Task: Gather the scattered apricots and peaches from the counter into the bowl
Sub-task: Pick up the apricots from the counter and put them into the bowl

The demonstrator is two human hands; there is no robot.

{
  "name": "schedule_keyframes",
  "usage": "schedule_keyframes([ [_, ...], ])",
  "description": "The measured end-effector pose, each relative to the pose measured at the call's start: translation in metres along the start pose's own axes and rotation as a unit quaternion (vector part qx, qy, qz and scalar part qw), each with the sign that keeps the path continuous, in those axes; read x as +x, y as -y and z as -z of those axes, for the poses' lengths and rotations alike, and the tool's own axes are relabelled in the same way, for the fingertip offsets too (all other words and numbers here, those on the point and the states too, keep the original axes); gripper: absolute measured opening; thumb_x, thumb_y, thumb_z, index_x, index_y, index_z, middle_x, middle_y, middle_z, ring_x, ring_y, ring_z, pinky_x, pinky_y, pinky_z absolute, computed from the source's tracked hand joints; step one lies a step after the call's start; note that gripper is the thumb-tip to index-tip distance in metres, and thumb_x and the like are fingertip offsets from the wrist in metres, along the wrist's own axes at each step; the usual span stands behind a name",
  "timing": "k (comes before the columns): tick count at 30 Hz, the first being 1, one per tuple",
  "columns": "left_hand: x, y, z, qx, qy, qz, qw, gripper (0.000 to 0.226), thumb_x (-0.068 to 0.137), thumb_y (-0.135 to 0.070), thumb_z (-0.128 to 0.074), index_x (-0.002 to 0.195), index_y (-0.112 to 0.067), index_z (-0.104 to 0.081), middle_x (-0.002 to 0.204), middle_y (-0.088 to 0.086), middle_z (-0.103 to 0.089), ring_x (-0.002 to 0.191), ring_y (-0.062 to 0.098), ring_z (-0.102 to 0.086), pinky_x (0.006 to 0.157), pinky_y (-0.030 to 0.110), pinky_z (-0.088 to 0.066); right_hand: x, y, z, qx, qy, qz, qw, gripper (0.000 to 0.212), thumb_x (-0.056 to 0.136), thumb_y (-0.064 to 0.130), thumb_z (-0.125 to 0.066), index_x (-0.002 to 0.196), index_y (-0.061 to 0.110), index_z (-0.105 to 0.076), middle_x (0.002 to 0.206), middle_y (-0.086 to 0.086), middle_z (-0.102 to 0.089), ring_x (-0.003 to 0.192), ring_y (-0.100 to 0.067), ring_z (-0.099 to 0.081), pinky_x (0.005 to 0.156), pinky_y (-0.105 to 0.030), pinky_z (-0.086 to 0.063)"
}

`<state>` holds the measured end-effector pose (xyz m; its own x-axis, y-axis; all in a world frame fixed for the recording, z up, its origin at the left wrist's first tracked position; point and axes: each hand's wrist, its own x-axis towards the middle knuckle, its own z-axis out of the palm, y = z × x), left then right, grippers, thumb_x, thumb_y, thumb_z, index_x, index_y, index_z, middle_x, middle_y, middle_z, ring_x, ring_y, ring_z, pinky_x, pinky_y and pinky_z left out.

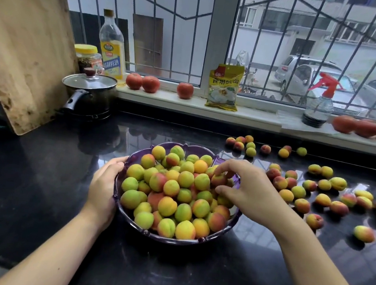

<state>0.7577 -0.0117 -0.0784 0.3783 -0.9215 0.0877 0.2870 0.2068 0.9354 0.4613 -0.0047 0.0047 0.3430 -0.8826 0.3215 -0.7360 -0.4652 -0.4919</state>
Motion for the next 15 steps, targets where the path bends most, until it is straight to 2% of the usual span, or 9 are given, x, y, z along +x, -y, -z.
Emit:
schedule_keyframes([
  [3,0.0001,-0.0003,0.0005,0.001,0.003,-0.001,1.0,0.036,0.091,-0.024,-0.053,0.112,-0.004,-0.075,0.117,0.026,-0.074,0.122,0.05,-0.064,0.108,0.063,-0.05,0.0004,0.004,-0.0025,0.002,0.01,0.014,1.0,0.021,0.084,0.012,-0.078,0.093,0.028,-0.069,0.106,0.013,-0.058,0.096,-0.006,-0.059,0.087,-0.033,-0.054],
  [9,-0.0008,-0.0021,0.001,0.008,0.011,-0.001,1.0,0.041,0.086,-0.028,-0.055,0.113,-0.004,-0.075,0.117,0.026,-0.074,0.119,0.048,-0.066,0.106,0.062,-0.051,0.0004,0.0055,-0.0047,-0.018,0.006,0.024,1.0,0.022,0.085,0.013,-0.077,0.095,0.03,-0.067,0.099,0.013,-0.057,0.094,-0.007,-0.056,0.084,-0.031,-0.052],
  [13,-0.0026,-0.004,-0.0017,0.005,0.009,0.009,1.0,0.035,0.085,-0.026,-0.055,0.106,-0.009,-0.077,0.113,0.023,-0.076,0.107,0.036,-0.072,0.102,0.056,-0.053,-0.0005,0.0043,-0.0047,-0.007,0.019,0.02,1.0,0.019,0.085,0.016,-0.077,0.097,0.028,-0.068,0.1,0.012,-0.058,0.094,-0.006,-0.057,0.083,-0.027,-0.052],
  [15,-0.0028,-0.0041,-0.0012,0.007,0.012,0.007,1.0,0.034,0.087,-0.025,-0.055,0.108,-0.009,-0.076,0.115,0.024,-0.075,0.11,0.038,-0.071,0.103,0.057,-0.053,0.0019,-0.0014,-0.001,0.026,-0.019,0.022,0.999,0.014,0.087,0.023,-0.074,0.099,0.025,-0.07,0.099,0.013,-0.06,0.093,-0.004,-0.058,0.083,-0.019,-0.049],
])
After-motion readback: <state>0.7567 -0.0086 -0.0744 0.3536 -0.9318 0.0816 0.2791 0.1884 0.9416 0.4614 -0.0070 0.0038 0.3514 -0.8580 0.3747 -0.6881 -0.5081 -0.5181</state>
